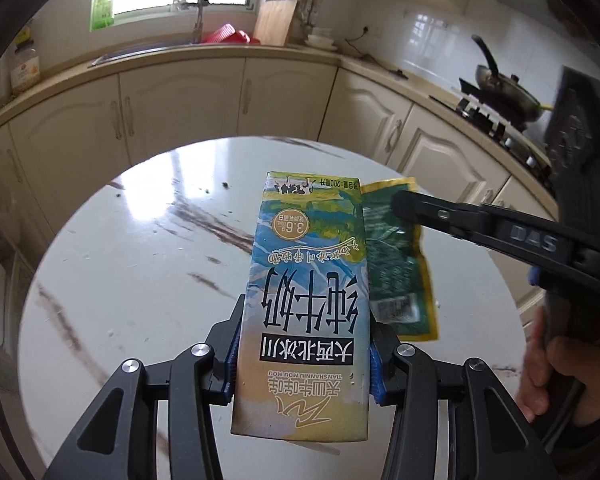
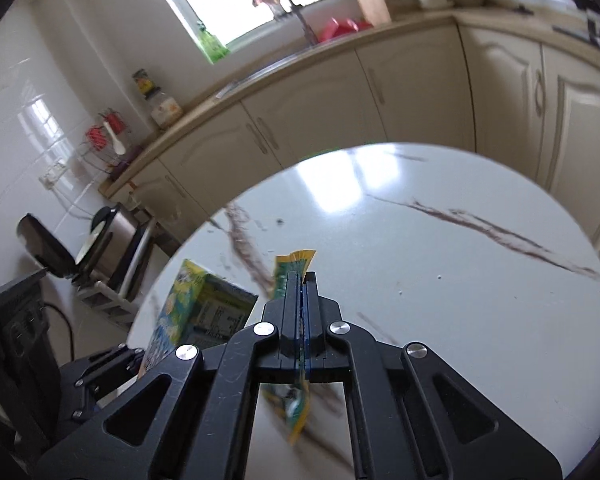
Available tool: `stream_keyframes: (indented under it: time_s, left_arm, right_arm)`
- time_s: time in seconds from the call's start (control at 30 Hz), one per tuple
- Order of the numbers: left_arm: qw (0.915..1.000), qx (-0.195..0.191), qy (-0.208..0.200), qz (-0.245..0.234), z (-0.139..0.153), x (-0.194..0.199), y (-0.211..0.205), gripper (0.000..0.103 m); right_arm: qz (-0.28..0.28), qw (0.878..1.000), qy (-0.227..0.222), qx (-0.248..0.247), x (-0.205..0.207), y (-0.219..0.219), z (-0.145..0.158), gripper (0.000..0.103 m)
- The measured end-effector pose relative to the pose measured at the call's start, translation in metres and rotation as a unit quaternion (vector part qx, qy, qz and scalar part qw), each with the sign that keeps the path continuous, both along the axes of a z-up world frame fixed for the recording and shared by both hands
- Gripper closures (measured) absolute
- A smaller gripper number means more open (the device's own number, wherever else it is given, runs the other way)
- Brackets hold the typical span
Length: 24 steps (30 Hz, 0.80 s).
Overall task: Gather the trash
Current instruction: 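Carry both items over the blue bin and open both tools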
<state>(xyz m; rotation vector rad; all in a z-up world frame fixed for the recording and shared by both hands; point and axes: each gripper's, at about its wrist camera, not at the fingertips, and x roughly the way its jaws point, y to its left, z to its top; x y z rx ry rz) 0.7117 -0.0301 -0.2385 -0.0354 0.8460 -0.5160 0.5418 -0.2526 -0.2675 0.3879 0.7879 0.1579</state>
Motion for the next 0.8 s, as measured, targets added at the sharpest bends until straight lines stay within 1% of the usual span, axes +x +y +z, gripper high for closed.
stream_keyframes:
  time_s: [0.1, 0.17, 0.33, 0.4, 0.5, 0.67, 0.8]
  left_arm:
    - [1.0, -0.002, 0.0, 0.007, 0.005, -0.019, 0.008, 0.059]
    - [0.9999, -0.01, 0.001, 0.01, 0.01, -0.032, 0.016, 0.059]
    - [0.9993, -0.029, 0.002, 0.025, 0.025, -0.075, 0.051, 0.059]
    - [0.9984, -0.047, 0.005, 0.031, 0.029, -0.094, 0.072, 0.059]
    - [0.9969, -0.062, 0.004, 0.048, 0.034, -0.122, 0.108, 0.059]
    - [0.9936, -0.071, -0.004, 0.088, 0.036, -0.179, 0.175, 0.059]
    - [0.989, -0.062, -0.006, 0.134, 0.027, -0.231, 0.237, 0.059]
  right_arm:
    - [0.006, 1.0, -0.014, -0.014, -0.018, 0.01, 0.018, 0.101]
    - [0.013, 0.999, -0.021, -0.021, -0.028, 0.022, 0.028, 0.101]
    - [0.034, 0.998, -0.035, -0.032, -0.051, 0.055, 0.05, 0.101]
    - [0.045, 0.998, -0.039, -0.034, -0.059, 0.072, 0.056, 0.101]
    - [0.065, 0.996, -0.045, -0.035, -0.07, 0.098, 0.066, 0.101]
    - [0.115, 0.991, -0.053, -0.031, -0.088, 0.164, 0.073, 0.101]
    - [0.158, 0.986, -0.055, -0.027, -0.103, 0.224, 0.067, 0.101]
